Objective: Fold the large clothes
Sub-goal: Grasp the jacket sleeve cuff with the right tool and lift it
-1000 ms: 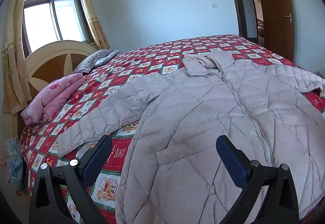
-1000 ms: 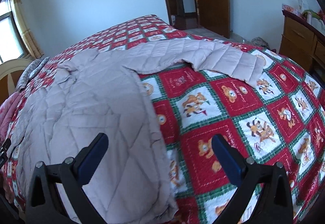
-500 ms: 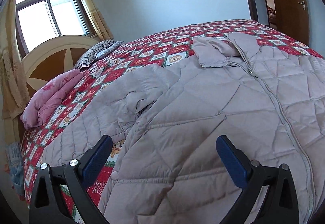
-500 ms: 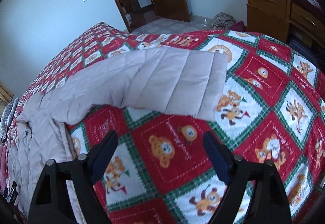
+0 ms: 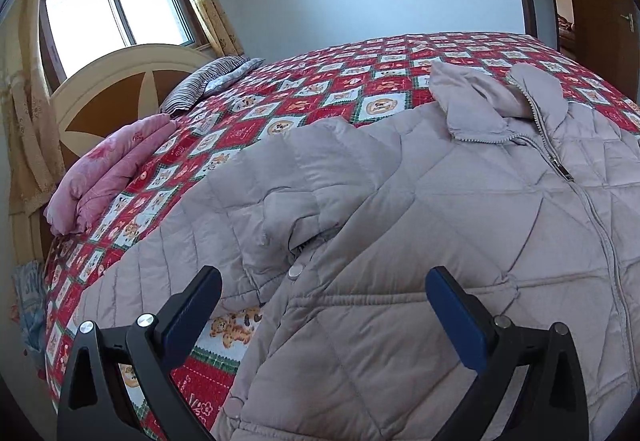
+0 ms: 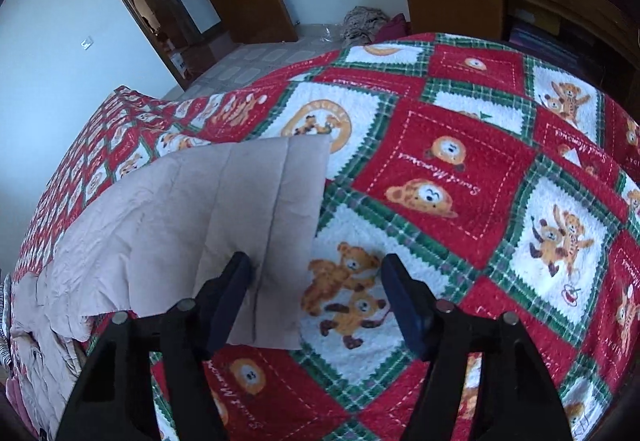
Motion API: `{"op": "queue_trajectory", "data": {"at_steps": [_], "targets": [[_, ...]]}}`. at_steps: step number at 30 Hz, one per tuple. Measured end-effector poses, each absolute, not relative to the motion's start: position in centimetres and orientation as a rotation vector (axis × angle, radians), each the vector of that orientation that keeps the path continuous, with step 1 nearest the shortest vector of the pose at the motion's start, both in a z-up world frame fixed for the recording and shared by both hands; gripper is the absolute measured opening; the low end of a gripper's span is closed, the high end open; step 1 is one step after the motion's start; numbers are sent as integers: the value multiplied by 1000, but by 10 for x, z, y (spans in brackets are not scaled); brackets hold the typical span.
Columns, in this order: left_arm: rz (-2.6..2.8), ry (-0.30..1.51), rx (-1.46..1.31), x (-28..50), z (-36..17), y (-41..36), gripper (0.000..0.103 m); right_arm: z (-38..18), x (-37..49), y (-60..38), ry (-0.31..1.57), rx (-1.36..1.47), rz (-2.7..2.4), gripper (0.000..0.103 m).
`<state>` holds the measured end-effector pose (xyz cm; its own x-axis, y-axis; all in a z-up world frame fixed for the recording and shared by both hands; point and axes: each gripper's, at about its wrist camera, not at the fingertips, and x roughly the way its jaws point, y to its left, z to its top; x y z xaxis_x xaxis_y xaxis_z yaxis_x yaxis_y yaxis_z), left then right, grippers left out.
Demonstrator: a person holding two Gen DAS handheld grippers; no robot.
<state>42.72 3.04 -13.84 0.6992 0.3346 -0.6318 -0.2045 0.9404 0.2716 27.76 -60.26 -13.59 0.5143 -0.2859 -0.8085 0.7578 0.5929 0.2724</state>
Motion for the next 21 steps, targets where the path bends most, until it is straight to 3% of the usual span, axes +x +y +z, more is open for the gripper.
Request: {"op": "queue_trajectory", "data": {"at_steps": [3, 6, 8, 11, 21], "targets": [[289, 757, 185, 427, -145, 28, 102, -135, 281, -595, 806, 640, -675, 59], [283, 763, 205, 424, -152, 23, 102, -136, 291, -586, 801, 633, -599, 37], [280, 763, 207, 423, -152, 24, 102, -134, 301, -577, 819, 572, -579, 17], [277, 761, 201, 423, -147, 28, 102, -126, 305, -574, 822, 519, -573, 10], [349, 752, 164, 436, -131, 66, 102, -43, 291, -569, 626, 374, -653, 7]]}}
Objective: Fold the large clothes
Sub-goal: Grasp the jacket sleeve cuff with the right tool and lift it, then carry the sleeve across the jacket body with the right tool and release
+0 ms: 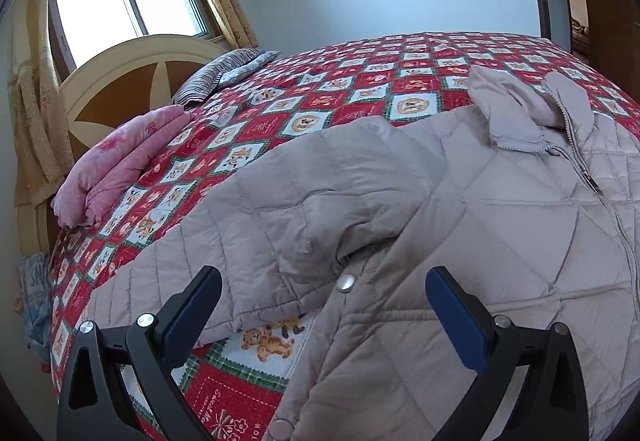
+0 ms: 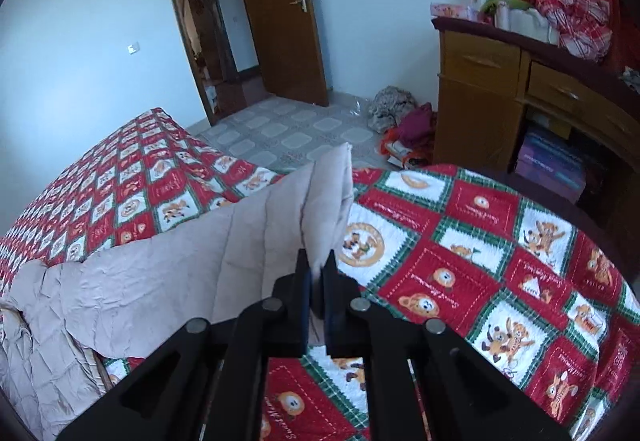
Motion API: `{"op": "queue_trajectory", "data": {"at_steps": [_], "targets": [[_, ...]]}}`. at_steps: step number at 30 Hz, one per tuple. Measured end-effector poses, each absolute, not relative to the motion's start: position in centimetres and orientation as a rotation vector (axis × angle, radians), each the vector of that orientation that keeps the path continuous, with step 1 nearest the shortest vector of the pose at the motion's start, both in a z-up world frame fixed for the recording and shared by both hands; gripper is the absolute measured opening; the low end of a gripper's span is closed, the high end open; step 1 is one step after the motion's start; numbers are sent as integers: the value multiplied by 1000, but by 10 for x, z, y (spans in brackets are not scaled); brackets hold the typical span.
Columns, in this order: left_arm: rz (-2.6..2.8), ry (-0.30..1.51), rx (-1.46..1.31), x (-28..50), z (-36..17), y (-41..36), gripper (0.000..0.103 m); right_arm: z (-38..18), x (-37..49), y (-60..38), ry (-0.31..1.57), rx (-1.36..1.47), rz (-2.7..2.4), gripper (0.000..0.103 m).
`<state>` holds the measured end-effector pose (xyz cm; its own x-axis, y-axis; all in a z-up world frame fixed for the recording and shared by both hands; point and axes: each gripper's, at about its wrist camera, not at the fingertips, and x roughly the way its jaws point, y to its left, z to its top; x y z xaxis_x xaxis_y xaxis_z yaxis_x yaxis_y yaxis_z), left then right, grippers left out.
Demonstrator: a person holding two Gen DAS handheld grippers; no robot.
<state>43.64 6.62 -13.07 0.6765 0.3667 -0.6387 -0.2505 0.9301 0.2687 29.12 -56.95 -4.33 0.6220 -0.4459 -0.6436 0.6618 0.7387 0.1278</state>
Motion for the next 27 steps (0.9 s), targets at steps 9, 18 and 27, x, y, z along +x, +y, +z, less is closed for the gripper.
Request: {"op": "queue_trajectory", "data": {"at_steps": [9, 18, 27], "targets": [[342, 747, 179, 439, -127, 62, 102, -13, 345, -434, 543, 132, -376, 7], [303, 744, 185, 438, -127, 54, 102, -65, 400, -295, 645, -28, -80, 6], [253, 727, 229, 431, -120, 52, 102, -102, 416, -203, 705, -89, 86, 6]]}}
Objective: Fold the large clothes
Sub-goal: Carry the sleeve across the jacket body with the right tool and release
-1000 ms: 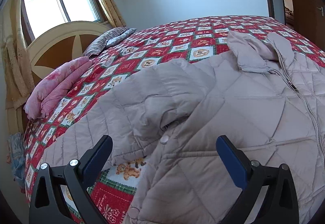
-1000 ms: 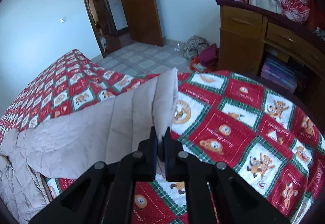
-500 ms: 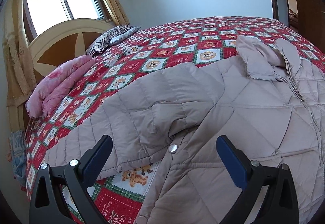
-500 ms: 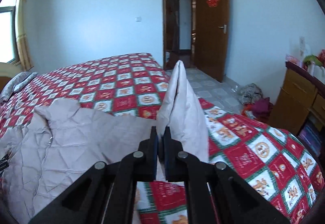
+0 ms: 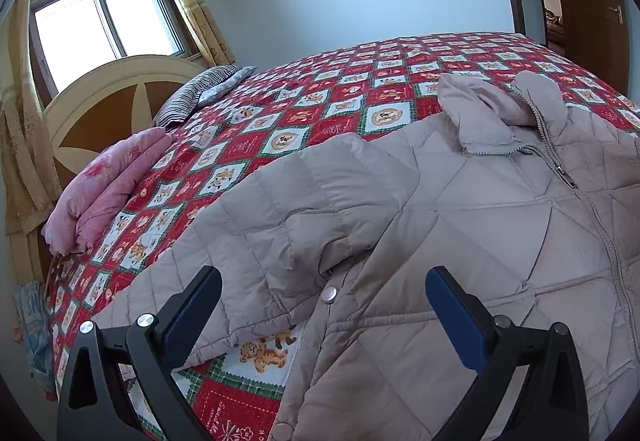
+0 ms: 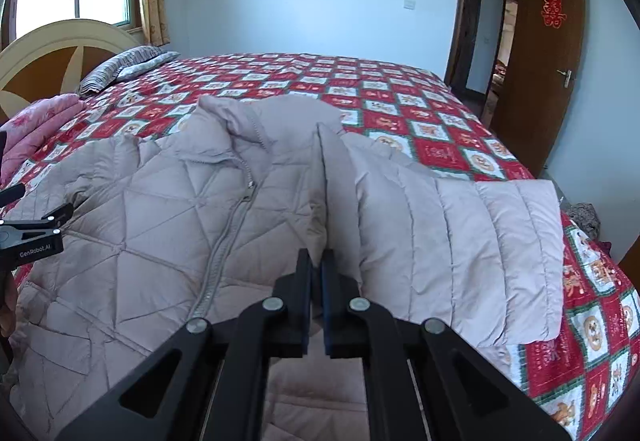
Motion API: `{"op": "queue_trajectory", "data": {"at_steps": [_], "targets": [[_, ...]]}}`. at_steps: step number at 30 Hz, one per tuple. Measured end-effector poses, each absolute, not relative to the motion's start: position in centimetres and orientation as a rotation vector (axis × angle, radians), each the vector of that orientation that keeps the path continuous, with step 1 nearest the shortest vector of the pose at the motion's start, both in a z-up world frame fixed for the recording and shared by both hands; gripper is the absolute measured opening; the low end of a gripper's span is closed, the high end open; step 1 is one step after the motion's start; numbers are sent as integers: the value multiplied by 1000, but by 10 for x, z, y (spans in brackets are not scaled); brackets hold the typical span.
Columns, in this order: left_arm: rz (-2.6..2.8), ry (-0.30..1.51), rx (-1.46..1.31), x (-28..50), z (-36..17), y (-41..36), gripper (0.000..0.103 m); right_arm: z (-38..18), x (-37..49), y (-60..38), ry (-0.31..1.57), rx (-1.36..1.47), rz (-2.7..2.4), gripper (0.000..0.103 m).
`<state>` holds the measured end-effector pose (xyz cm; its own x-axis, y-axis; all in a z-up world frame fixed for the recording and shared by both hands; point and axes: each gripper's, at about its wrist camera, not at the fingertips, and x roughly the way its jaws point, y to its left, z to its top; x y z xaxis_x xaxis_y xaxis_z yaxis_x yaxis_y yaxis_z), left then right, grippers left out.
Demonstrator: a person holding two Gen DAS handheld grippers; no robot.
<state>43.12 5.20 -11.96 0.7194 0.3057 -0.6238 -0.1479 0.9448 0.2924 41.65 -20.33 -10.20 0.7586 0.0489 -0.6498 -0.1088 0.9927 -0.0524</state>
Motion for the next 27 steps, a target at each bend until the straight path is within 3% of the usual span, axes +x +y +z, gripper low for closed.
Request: {"op": "queue_trajectory", "data": {"at_steps": [6, 7, 9, 10, 11, 27], "targets": [[217, 720, 240, 430, -112, 42, 102, -124, 419, -176, 731, -36, 208, 8], [207, 727, 234, 430, -111, 40, 102, -126, 419, -174, 736, -29, 235, 12], [164, 745, 204, 430, -107, 35, 102, -129, 413, -171, 761, -27, 288, 51], [155, 750, 196, 430, -104, 31, 102, -127, 407, -173, 766, -18, 315, 79], [137, 748, 190, 429, -102, 26, 102, -125, 398, -177, 756, -10, 322, 85], [-257, 828, 138, 427, -96, -140, 102, -144, 348, -273, 742, 25, 108, 85]]}}
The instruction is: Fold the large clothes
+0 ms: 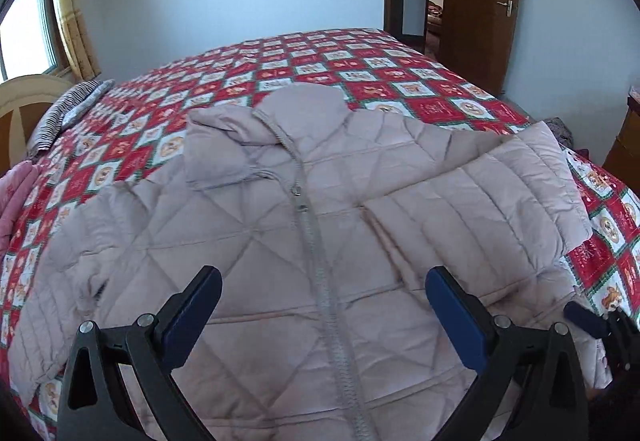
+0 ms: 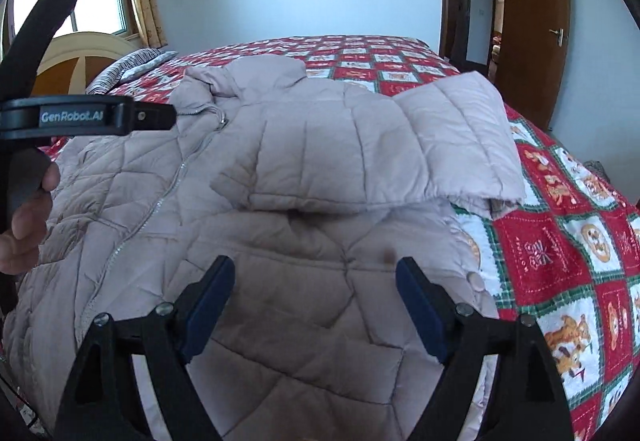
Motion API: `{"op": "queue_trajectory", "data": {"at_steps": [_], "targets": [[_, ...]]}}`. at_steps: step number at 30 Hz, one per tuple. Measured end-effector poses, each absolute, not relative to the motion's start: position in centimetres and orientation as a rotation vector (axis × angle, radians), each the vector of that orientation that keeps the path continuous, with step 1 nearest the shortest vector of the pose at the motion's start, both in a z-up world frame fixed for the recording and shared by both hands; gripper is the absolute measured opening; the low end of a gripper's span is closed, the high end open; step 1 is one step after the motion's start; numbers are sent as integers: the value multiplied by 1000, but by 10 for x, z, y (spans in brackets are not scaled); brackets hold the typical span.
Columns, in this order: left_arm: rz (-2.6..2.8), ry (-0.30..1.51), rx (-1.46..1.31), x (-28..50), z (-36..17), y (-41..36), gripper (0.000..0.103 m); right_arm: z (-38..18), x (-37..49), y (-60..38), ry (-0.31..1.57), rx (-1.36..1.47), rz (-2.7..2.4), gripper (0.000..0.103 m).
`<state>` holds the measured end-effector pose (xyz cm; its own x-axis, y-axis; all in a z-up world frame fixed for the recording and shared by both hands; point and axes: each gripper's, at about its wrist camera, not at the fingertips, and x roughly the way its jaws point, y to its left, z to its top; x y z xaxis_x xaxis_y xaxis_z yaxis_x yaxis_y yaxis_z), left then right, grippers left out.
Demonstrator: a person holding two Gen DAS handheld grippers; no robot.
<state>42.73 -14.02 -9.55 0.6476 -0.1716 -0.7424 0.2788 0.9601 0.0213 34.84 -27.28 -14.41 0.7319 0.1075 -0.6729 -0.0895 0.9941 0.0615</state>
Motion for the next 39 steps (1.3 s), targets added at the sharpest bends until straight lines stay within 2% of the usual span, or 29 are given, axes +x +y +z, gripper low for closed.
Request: {"op": "queue_trajectory", "data": {"at_steps": [4, 5, 7, 8, 9, 10, 12, 21, 29, 35, 39], "targets": [[-282, 875, 124, 440, -117, -179, 102, -153, 345, -281, 707, 63, 120, 87], [-290, 889, 124, 445, -123, -187, 98, -156, 346, -282, 703, 75, 125, 87], [-289, 917, 141, 453, -134, -200, 66, -161, 346, -288, 697, 112, 133, 87], [-304, 942, 125, 457, -140, -203, 32, -161, 344, -290, 691, 124, 137, 87], [-318, 962, 103, 459, -144, -204, 16, -161, 343, -291, 683, 133, 143, 87], [-323, 960, 93, 458, -144, -205, 16, -161, 343, -292, 677, 139, 148, 88], [-331, 915, 106, 452, -140, -202, 6, -163, 340, -295, 675, 152, 160, 89], [-215, 777, 191, 426, -110, -126, 4, -165, 342, -294, 678, 146, 165, 92], [-110, 773, 285, 412, -126, -85, 4, -167, 341, -292, 683, 133, 156, 92], [-89, 788, 289, 411, -127, -75, 10, -164, 345, -292, 744, 122, 162, 94], [43, 720, 306, 409, -110, -63, 13, -141, 338, -308, 772, 176, 160, 93]]}}
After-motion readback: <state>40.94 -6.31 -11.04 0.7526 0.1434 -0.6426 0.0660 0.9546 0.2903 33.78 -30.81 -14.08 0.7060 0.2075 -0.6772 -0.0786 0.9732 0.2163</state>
